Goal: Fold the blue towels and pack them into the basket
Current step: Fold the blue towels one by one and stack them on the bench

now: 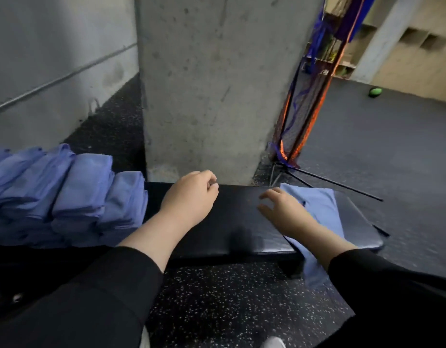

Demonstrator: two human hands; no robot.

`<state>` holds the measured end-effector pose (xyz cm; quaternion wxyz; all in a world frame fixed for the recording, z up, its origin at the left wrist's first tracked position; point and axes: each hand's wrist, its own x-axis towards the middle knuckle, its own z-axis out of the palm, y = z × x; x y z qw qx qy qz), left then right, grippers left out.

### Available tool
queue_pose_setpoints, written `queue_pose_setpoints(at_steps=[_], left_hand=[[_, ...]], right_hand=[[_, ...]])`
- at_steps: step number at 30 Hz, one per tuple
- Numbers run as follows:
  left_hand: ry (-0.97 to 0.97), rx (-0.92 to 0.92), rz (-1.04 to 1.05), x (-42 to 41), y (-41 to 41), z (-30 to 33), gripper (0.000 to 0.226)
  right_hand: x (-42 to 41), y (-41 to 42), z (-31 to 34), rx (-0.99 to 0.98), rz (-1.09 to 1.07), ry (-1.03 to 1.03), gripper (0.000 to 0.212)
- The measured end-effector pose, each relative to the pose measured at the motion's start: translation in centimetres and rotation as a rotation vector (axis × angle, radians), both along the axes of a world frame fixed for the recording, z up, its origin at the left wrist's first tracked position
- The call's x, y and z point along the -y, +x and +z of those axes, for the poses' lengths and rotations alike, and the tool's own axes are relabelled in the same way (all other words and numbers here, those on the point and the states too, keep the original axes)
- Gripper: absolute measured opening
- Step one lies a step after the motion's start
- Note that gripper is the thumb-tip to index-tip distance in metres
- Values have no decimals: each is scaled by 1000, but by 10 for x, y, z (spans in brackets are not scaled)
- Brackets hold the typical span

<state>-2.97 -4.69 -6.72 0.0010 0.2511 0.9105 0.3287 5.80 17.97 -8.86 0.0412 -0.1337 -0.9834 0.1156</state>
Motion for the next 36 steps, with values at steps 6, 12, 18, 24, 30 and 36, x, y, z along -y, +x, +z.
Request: queue_pose_setpoints(at_steps=[6, 12, 18, 24, 30, 36], left_hand=[[-168, 49, -132, -51, 12, -18, 35], [-256, 109, -185, -86, 14, -30, 40], [-320, 158, -249, -112, 20, -43, 46], [-155, 396, -185, -123, 11, -63, 62], [167, 617, -50, -112, -5, -69, 46], [366, 618, 160, -84, -24, -56, 34]], right_hand=[[-103, 52, -49, 271, -309, -18, 64], [-149, 52, -88, 267, -361, -58, 33], [-134, 32, -105, 157, -230, -6, 14], [-83, 11, -77, 20, -28, -378, 13], [-43, -13, -62, -63, 149, -581, 13], [-28, -37, -65, -60, 87, -581, 14]])
